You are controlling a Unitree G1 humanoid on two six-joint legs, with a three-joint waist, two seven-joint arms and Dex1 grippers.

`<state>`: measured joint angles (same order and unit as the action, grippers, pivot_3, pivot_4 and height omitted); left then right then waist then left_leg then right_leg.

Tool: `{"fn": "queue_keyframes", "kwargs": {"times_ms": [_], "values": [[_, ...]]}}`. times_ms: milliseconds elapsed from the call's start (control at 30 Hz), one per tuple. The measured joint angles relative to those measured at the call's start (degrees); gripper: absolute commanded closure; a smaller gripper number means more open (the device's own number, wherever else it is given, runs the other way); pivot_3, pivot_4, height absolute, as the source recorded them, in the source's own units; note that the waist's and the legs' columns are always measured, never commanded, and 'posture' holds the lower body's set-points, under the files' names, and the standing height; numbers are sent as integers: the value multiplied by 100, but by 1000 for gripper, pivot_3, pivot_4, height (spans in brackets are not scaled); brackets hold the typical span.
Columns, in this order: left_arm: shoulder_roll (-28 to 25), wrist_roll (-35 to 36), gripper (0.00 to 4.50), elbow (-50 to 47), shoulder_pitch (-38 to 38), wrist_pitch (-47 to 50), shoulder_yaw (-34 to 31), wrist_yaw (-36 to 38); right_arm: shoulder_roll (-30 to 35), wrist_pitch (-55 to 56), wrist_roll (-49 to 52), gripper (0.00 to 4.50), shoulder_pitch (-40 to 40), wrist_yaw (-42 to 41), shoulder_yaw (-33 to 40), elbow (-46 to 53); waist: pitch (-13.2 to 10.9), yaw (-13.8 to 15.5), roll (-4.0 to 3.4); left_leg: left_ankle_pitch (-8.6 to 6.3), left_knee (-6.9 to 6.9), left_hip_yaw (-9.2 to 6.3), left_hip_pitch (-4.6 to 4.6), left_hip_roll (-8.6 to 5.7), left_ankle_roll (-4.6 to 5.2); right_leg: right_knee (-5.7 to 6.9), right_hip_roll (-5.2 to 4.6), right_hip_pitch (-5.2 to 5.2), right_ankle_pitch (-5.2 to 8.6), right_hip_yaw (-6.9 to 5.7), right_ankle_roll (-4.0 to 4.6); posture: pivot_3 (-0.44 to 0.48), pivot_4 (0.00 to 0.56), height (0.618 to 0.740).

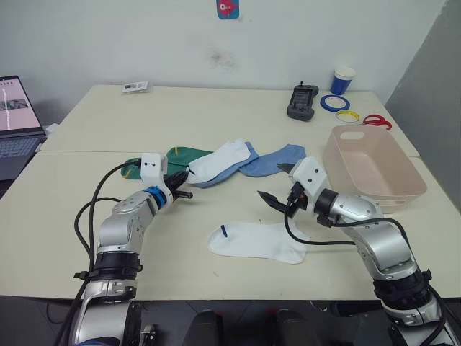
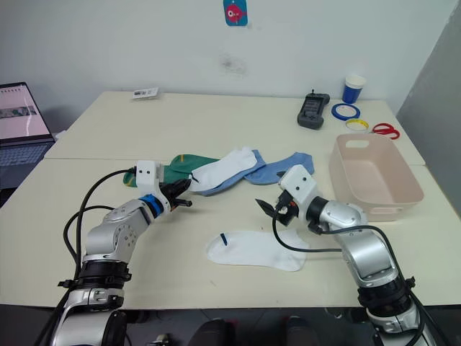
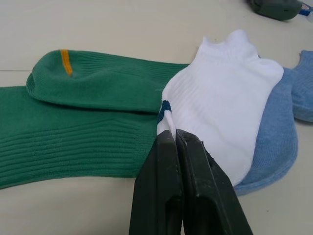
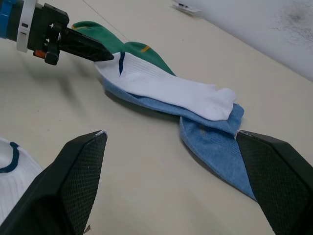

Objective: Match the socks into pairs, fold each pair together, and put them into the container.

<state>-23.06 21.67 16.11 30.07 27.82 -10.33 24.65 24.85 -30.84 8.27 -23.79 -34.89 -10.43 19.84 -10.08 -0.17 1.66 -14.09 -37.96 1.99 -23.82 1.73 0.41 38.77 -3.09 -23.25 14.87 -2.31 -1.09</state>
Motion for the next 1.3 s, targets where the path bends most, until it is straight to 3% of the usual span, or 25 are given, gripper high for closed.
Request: {"fn": "queue_keyframes", "kwargs": {"times_ms": [300, 533, 733, 967, 1133, 1233, 1300], "values": [[25, 651, 4467, -517, 30, 335, -358, 374, -18, 23, -7, 0, 0, -6, -1, -6, -1, -3, 1, 3, 0, 0, -1, 1, -6, 0, 0, 0, 0, 2, 0, 0, 150, 740], [15, 1898, 4467, -1712, -23, 1610, -588, 613, -38, 63, -23, 0, 0, -7, -3, -53, -1, -8, 2, 8, 0, -2, 0, 1, -14, 0, -1, 1, 1, 9, -1, 0, 150, 740], [57, 3134, 4467, -2520, -403, 2814, -846, 284, -38, 139, -30, 0, 17, -8, -3, -81, -2, -18, 2, 8, 1, -5, -1, 2, -15, 0, 0, 2, 1, 11, -2, 0, 150, 740], [-216, 5364, 4467, -3890, -1965, 4085, -977, -362, 121, 188, -35, 0, 89, -27, 33, -210, -2, -31, 2, 11, 3, -11, 2, 4, -20, 5, -4, 2, 4, 11, -2, 0, 150, 740], [-670, 5659, 4467, -4333, -2768, 4118, -791, -420, 200, 305, -34, 0, 133, -131, 37, -267, -2, -17, 1, 10, 4, -10, 4, -2, -18, 6, -3, 3, 10, 14, 7, 0, 150, 740], [-842, 5456, 3881, -4391, -3089, 3996, -613, -245, 225, 342, -35, 0, 151, -144, 37, -316, -2, -10, 1, 10, 5, -10, 4, -2, -18, 6, -2, 2, 14, 12, 14, 0, 150, 740], [-964, 5450, 3252, -4511, -3242, 3919, -557, -99, 232, 351, -34, 0, 216, -162, 36, -318, -2, -8, 1, 10, 6, -10, 4, -1, -17, 5, -3, 2, 19, 12, 22, 0, 150, 740]]}}
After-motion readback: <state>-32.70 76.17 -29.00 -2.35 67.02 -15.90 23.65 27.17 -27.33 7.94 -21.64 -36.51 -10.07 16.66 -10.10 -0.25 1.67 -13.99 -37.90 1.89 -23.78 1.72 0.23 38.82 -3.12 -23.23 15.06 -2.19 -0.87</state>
